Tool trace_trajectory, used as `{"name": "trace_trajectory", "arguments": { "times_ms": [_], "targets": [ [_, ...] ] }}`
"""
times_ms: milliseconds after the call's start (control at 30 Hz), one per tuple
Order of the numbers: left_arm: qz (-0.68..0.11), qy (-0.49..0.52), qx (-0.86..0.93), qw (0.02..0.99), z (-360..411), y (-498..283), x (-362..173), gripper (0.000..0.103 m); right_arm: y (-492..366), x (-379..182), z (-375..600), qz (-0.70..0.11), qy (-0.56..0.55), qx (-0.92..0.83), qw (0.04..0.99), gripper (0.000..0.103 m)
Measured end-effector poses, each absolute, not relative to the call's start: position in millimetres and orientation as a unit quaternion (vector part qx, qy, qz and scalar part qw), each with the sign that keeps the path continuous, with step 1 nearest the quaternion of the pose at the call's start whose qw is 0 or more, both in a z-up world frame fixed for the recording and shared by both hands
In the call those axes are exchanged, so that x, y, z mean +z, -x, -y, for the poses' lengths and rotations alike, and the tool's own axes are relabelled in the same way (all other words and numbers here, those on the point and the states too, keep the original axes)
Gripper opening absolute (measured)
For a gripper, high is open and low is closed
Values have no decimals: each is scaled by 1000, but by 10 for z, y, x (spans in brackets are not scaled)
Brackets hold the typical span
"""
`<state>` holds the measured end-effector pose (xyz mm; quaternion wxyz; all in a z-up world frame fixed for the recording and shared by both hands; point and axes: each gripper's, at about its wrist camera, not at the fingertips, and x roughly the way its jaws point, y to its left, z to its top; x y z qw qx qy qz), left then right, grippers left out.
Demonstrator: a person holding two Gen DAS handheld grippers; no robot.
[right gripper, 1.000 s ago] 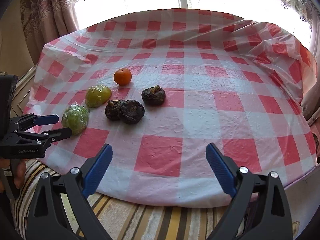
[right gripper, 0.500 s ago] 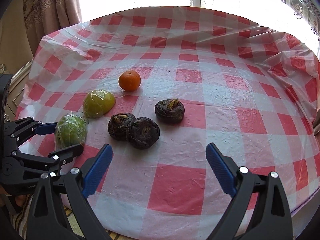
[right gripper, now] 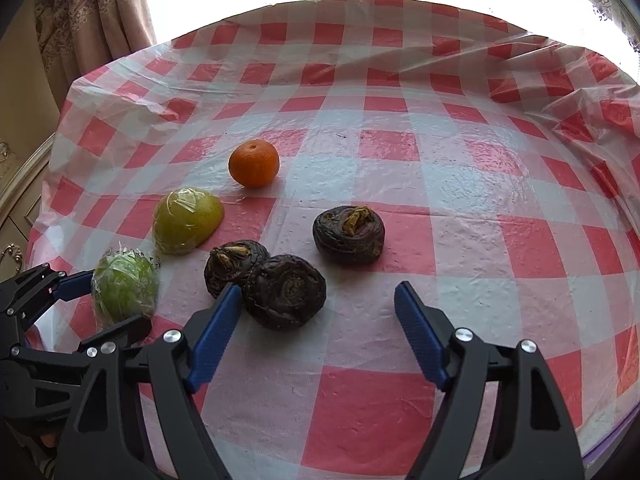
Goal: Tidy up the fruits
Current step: 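Grasp the bagged green apple with the left tool while the right tool grasps a dried fruit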
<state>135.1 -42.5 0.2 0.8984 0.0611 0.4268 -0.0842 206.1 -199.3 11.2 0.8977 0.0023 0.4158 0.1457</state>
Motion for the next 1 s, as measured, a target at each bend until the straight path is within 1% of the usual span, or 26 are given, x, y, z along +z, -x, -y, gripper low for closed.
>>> {"name": "trace_trajectory", "arguments": {
  "times_ms": [33, 67, 100, 233, 567, 1000],
  "targets": [
    [-427, -58, -83, 899, 409, -1354, 1, 61, -2067, 107, 1974, -417, -1, 150, 897, 69],
    [-427, -56, -81, 899, 396, -1358, 2, 61, -2077, 94, 1957, -420, 3, 150, 895, 61],
    [-427, -54, -79, 899, 391, -1358, 2, 61, -2075, 96, 1948, -417, 5, 149, 896, 60],
    [-425, -54, -77, 900, 378, -1358, 5, 61, -2047, 102, 1913, -413, 9, 163, 896, 40],
    [-415, -55, -75, 905, 401, -1312, 56, 61, -1929, 140, 1991, -402, 2, 159, 902, 39],
    [-394, -74, -87, 912, 518, -1149, 263, 61, -1717, 242, 2148, -393, -5, 153, 907, 38]
  ]
}}
